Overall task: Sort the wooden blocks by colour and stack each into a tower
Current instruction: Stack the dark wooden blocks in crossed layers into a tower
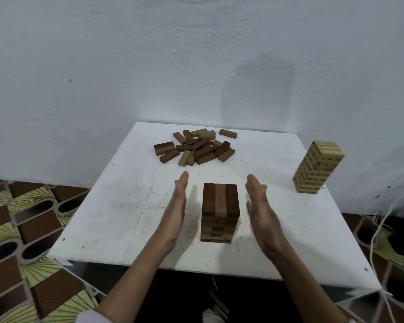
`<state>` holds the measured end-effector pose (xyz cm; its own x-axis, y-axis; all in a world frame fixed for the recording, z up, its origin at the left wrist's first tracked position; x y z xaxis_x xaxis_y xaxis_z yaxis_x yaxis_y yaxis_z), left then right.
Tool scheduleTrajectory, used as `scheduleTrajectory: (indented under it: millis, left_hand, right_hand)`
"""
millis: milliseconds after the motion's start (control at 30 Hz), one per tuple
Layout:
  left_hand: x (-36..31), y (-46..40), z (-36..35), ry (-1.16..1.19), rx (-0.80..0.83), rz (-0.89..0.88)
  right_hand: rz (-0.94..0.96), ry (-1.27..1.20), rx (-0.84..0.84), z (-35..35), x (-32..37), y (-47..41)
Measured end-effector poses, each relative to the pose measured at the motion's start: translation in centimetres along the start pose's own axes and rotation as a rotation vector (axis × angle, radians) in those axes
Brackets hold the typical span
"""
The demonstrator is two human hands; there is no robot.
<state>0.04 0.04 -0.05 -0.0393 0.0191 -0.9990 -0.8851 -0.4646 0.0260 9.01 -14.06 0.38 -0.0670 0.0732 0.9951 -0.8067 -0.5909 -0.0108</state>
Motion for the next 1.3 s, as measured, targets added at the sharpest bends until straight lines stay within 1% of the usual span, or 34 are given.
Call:
scheduleTrajectory:
  millis: [133,200,267,333,433,500,567,667,767,833,900,967,1033,1233,1300]
  left_hand:
    - [-0.2,-3.7,4.5,-0.173,-0.196,-0.050]
    - [-0.6,-6.0,5.8,-0.267,-0.211,-0.122]
    - [-1.2,-9.5,6.7,-0.406,-0.185,-0.181]
    - [-1.1,-12.9,7.4,-0.519,-0.150,-0.186]
    - [0.1,-17.9,8.0,-0.714,-0.117,-0.159]
    - [0.4,-20.5,7.9,-0.867,-0.113,-0.206]
    - [0.7,-23.0,7.2,-1.002,-0.055,-0.195]
    - [2.0,-26.9,5.5,-1.127,0.123,-0.140]
    - [2.6,-30.3,3.8,-1.197,0.217,-0.155]
    - [3.6,-31.5,3.4,-1.220,0.243,-0.124]
    - [5.2,-32.2,3.2,-1.231,0.279,-0.085]
    - [5.8,-32.1,3.4,-1.252,0.245,-0.102]
    - [5.8,-31.4,3.9,-1.241,0.172,-0.124]
    - [6.3,-26.5,5.2,-1.244,0.060,-0.089]
    - [6.3,-24.4,6.0,-1.235,0.019,-0.075]
  right_hand:
    - [0.002,0.179,-0.101,3.2,1.2,-4.2]
    - [0.005,0.298,-0.078,4.0,1.1,-7.4]
    - [0.016,0.417,-0.019,4.2,1.4,-11.7]
    - [0.061,0.576,0.041,4.1,1.8,-15.5]
    - [0.155,0.766,0.188,2.8,0.8,-21.1]
    - [0.202,0.868,0.280,1.7,-0.4,-23.8]
    - [0.198,0.924,0.277,1.5,-1.9,-26.3]
    - [0.206,0.995,0.200,1.6,-3.6,-29.6]
    - [0.151,0.993,0.127,1.6,-4.9,-32.1]
    - [0.121,0.974,0.089,1.1,-5.6,-32.6]
    - [0.119,0.982,0.087,-0.1,-6.5,-32.4]
    - [0.178,0.976,0.082,-1.6,-6.9,-31.4]
    - [0.249,0.949,0.081,-3.1,-7.1,-30.3]
    - [0.286,0.841,0.086,-6.6,-7.5,-26.2]
    - [0.303,0.783,0.135,-7.9,-7.0,-24.6]
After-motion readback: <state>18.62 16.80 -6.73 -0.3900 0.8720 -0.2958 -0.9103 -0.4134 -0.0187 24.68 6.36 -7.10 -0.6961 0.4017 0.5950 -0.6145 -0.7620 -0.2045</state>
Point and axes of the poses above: each hand's wrist, its own y-axis away from the middle knuckle, its own z-axis out of the back of the hand, x = y × z, the point moved 9 cm from there along -y, towards the middle knuckle, and after that the axes turned 3 degrees about x, right-handed, at the moved point
